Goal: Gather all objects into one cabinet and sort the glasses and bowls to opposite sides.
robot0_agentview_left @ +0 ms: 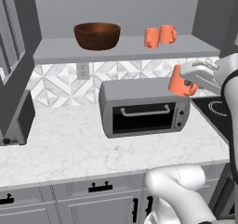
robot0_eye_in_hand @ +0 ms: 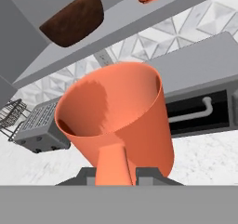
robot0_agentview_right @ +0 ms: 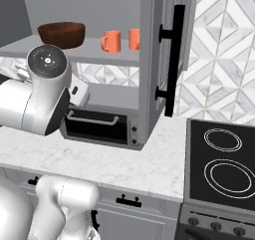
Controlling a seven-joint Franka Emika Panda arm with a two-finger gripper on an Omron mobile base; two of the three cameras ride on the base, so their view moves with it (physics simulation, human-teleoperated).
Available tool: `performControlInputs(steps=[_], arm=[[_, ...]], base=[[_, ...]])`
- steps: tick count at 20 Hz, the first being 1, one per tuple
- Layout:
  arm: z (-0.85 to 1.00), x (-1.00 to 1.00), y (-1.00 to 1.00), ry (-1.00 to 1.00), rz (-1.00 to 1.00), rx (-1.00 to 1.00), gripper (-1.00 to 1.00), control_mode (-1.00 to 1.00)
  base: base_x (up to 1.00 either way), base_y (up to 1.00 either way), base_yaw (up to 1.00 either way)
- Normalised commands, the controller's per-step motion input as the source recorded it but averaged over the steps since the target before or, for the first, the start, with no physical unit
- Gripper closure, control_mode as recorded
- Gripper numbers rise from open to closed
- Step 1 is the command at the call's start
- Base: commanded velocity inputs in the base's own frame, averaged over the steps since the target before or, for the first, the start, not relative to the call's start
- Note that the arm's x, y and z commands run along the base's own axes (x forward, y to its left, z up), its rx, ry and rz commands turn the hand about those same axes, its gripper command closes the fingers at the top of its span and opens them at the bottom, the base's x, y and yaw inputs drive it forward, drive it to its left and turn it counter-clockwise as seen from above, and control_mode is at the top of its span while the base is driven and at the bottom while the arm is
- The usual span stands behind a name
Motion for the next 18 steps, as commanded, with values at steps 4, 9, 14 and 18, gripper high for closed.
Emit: performControlInputs(steps=[4,9,14,18], arm=[[0.0,0.0,0.0,0.0,0.0,0.0,1.0,1.0],[0.0,0.0,0.0,0.0,0.0,0.0,1.0,1.0],[0.0,0.0,0.0,0.0,0.0,0.0,1.0,1.0],[0.15,-0.06,0.0,0.0,0.0,0.0,1.0,-1.0]], base=[[0.27,-0.01,0.0],[0.05,0.0,0.0],[0.0,0.0,0.0],[-0.14,0.0,0.0]])
